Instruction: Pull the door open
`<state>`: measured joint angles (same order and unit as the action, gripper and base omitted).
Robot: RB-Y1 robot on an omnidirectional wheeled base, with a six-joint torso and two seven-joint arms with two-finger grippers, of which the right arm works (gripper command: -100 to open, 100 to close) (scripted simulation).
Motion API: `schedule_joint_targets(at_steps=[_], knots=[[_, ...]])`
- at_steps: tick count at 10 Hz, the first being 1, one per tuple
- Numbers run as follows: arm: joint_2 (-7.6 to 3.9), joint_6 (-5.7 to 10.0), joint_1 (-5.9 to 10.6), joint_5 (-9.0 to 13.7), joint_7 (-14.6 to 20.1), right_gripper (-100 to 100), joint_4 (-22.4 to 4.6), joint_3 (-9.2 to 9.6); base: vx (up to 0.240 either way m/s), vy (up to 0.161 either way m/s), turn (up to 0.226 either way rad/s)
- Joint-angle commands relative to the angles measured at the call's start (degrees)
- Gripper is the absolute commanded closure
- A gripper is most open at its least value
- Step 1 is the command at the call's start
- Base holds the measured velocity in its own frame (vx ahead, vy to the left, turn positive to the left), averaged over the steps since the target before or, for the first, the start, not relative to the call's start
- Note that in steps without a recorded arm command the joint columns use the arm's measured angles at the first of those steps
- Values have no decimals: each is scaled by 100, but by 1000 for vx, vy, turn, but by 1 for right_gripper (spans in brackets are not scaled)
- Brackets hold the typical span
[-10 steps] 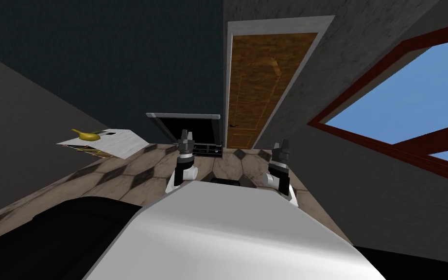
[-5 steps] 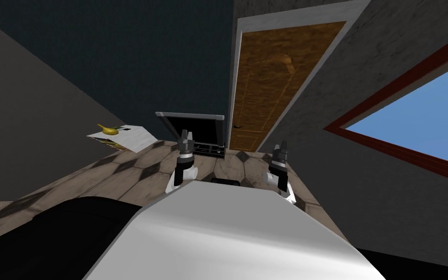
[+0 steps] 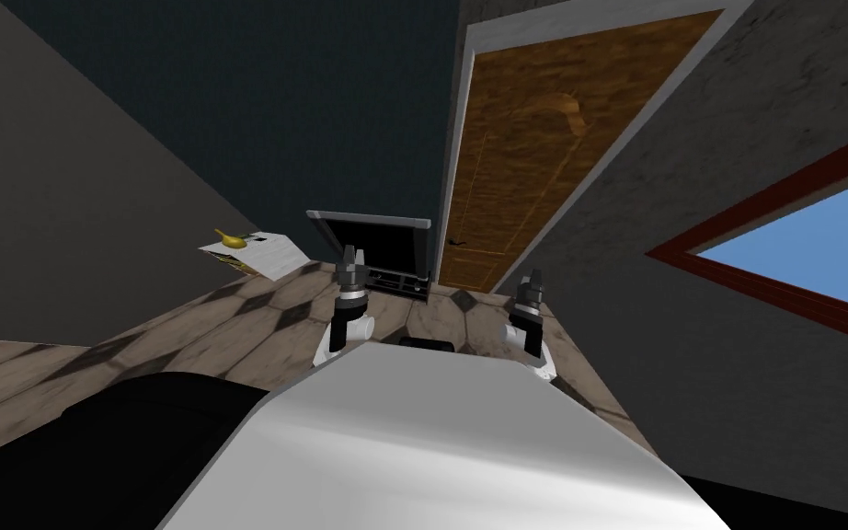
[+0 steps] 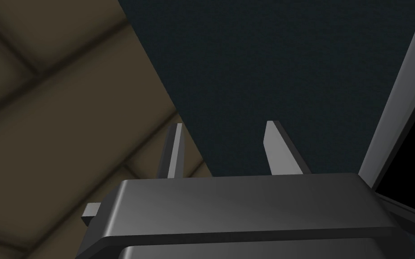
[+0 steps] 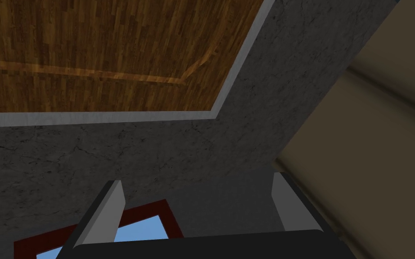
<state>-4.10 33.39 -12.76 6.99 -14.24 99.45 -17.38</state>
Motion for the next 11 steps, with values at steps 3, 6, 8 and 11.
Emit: schedule_joint_targets(at_steps=[3,6,8,11], knots=[[-71,141,338,34,-87,-100,-620,-264,54,-35,154],[-95,186,458,47,-120,-100,-981,-364,50,-24,80],[-118,232,579,60,-153,-100,-1228,-464,42,-23,101],[-161,325,826,86,-220,-100,-1675,-669,40,-26,118]])
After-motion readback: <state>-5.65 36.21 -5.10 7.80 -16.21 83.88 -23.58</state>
